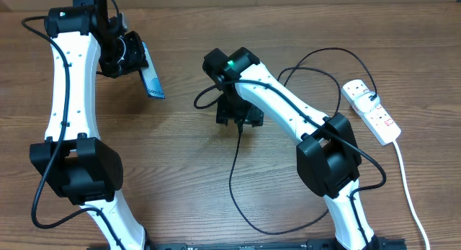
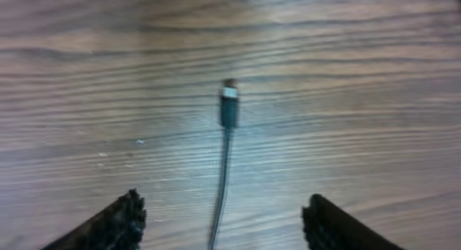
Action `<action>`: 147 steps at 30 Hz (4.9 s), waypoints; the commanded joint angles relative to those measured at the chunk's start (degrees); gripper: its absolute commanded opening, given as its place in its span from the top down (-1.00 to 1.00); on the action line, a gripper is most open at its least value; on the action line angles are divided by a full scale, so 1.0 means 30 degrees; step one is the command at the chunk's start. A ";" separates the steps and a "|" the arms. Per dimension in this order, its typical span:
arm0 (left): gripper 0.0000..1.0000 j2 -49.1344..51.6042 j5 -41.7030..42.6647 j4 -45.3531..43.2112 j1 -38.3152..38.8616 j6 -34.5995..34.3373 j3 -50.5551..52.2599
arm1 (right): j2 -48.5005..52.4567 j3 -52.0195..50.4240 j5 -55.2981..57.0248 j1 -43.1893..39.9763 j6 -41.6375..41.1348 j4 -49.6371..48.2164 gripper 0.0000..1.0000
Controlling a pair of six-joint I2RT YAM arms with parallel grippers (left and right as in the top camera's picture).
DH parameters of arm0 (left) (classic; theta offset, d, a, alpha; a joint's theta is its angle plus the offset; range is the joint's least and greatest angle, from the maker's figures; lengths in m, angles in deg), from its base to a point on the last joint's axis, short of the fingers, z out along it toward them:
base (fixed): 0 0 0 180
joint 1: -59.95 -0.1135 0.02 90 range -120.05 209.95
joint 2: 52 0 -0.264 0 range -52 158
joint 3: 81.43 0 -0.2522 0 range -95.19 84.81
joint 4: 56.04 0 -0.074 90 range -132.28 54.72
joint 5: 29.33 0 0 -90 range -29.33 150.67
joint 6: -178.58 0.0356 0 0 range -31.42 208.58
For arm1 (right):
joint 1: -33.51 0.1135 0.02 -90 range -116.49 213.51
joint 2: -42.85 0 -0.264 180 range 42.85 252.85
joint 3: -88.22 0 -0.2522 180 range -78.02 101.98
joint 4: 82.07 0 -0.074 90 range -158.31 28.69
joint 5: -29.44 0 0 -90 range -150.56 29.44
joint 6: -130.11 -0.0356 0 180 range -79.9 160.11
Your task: Plug charger to phone and switch on socket
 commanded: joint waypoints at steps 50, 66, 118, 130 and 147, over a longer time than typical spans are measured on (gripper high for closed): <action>0.92 -0.0408 0.7643 -0.0962 0.0102 0.3147 -0.0226 | -0.0335 -0.6477 0.0138 -0.0423 -0.0670 -0.6747 0.67; 0.92 -0.0408 0.7643 -0.0947 0.0124 0.3206 -0.0226 | -0.0335 -0.6477 0.0117 -0.0423 -0.0685 -0.6324 0.67; 0.92 -0.0408 0.7650 -0.0940 0.0124 0.3206 -0.0226 | -0.0342 -0.6331 -0.0532 -0.0845 -0.1268 -0.5406 0.63; 0.92 -0.0408 0.7650 -0.0947 0.0124 0.3206 -0.0226 | -0.0342 -0.6331 -0.0699 -0.0845 -0.1341 -0.5238 0.74; 0.92 -0.0408 0.7650 -0.0947 0.0124 0.3206 -0.0226 | -0.0342 -0.6331 -0.1166 -0.0845 -0.1341 -0.5158 0.63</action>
